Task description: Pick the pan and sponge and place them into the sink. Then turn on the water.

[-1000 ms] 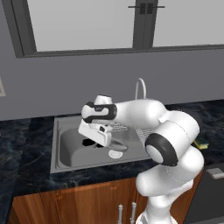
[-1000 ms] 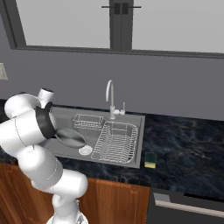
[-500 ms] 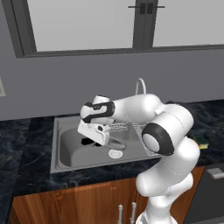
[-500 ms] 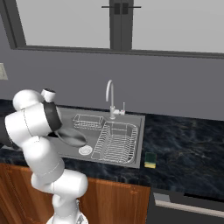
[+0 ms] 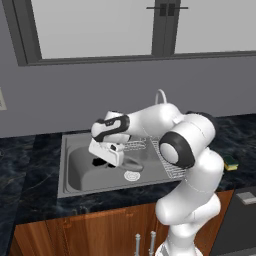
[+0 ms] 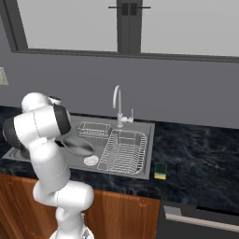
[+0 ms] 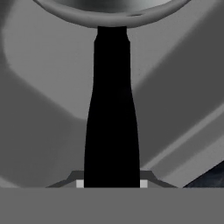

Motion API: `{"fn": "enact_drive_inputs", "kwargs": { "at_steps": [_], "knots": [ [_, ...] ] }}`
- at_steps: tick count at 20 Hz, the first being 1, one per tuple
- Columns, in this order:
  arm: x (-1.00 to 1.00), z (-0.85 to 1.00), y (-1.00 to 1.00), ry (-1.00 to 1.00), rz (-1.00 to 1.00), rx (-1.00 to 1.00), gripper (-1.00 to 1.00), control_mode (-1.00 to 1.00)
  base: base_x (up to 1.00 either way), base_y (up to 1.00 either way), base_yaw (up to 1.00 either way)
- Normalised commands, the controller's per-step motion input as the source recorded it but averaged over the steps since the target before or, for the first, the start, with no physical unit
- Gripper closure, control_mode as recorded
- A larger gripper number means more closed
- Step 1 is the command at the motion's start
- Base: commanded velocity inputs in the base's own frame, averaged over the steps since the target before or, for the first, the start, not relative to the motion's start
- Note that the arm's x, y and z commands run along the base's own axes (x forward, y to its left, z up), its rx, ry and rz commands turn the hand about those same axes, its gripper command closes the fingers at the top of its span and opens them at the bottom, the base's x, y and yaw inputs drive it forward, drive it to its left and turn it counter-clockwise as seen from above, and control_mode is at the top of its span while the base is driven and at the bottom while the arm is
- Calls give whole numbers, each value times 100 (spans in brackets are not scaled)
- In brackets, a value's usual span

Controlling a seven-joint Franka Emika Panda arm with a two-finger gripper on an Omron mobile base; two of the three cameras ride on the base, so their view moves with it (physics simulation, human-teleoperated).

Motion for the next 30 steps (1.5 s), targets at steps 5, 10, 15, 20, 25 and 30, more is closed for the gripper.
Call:
{"fn": "enact_drive_inputs", "kwargs": {
  "at_steps": [5, 10, 15, 20, 25, 30],
  "knots": [
    [9, -24, 0, -3, 0, 2, 100, -100, 0, 0, 0],
    [3, -14, 0, -10, 0, 1, 100, -100, 0, 0, 0],
    [0, -14, 0, -14, 0, 1, 100, -100, 0, 0, 0],
    [0, -23, -1, -12, 0, 5, 100, -100, 0, 0, 0],
    [10, -25, -2, -5, -1, 8, 100, -100, 0, 0, 0],
    [20, -29, -3, 0, -2, 9, 100, -100, 0, 0, 0]
  ]
}}
